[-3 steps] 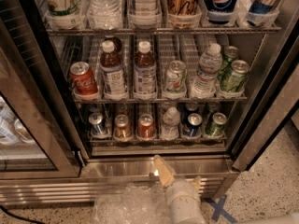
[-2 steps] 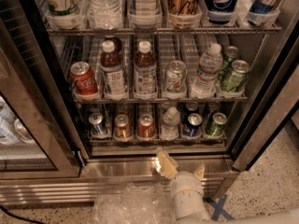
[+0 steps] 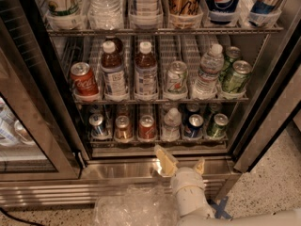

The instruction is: Pick pepsi can from bottom shelf of fridge

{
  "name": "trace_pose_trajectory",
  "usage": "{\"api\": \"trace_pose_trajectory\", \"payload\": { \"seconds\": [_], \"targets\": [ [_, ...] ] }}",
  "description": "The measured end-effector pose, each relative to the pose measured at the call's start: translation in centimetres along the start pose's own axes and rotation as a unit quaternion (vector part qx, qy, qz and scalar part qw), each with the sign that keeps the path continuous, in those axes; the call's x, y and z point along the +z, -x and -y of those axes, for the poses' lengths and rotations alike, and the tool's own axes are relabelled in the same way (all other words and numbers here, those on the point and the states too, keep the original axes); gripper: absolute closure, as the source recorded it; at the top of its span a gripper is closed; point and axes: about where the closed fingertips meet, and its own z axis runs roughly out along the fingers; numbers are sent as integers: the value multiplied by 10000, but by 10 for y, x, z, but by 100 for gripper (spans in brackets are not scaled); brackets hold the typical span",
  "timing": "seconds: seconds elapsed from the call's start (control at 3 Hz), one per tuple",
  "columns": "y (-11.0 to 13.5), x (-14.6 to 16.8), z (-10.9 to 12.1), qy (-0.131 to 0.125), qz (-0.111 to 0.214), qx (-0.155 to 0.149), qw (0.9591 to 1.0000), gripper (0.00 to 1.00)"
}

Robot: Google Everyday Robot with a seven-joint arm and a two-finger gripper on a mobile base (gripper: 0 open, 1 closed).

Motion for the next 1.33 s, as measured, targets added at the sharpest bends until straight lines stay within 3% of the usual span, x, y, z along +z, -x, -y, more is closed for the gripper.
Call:
{"api": "trace_pose_trajectory", "payload": {
  "seconds": [0.33,0.67,1.33],
  "targets": [
    [2,15,15,-92,328,-202,9992,0],
    [7,28,27,-13,649,-705,9954,0],
    [11,29,40,3,990,-1597,9822,0]
  ]
}}
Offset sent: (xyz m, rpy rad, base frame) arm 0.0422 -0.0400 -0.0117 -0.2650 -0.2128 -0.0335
